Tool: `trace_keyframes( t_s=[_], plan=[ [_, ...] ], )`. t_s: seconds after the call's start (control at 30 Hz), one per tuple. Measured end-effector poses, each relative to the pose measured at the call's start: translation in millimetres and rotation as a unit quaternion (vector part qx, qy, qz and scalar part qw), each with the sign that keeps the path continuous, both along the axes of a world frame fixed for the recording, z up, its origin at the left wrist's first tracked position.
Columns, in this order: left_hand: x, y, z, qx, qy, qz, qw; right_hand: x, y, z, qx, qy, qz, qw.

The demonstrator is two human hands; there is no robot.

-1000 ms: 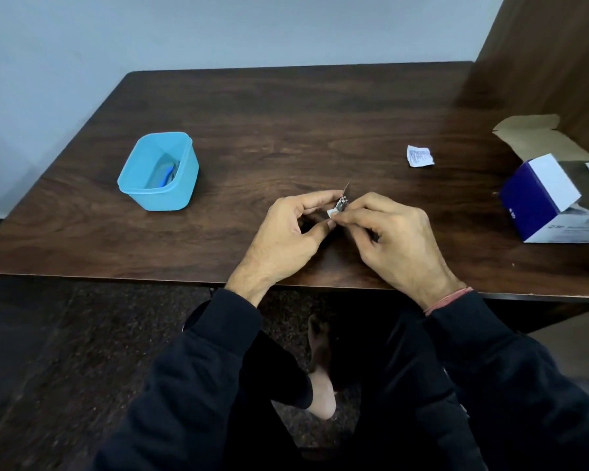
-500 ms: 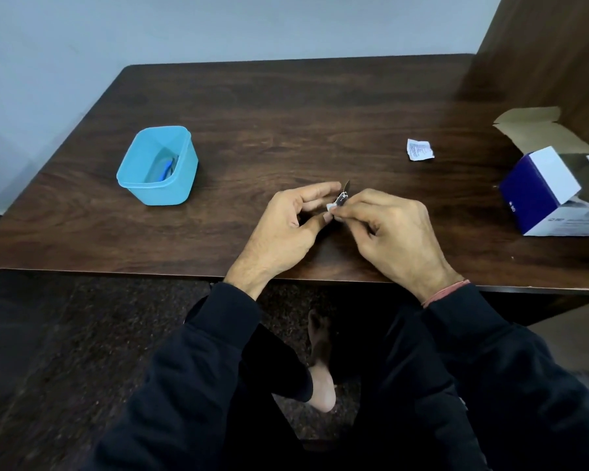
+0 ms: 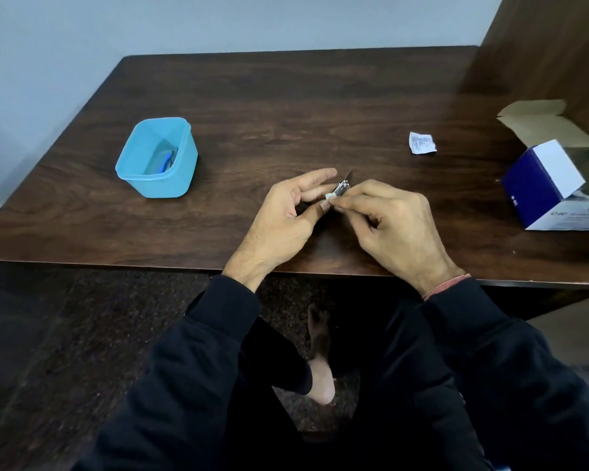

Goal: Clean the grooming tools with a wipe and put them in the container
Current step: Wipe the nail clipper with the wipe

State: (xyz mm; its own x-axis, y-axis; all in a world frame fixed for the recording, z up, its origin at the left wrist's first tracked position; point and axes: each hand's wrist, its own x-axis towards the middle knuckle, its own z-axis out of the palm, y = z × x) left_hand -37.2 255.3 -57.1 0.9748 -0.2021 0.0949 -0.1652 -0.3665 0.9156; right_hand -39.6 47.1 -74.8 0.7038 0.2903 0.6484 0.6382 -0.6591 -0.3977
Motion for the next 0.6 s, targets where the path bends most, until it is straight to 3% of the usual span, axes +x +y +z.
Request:
trace_keyframes(
  t_s=[0.6],
  plan=[
    [-1.2,-1.2,0.0,-0.003,0.008,0.009,1.0,5.3,-3.3,-4.5,0.044,0.026,-0.018,0.999]
  ],
)
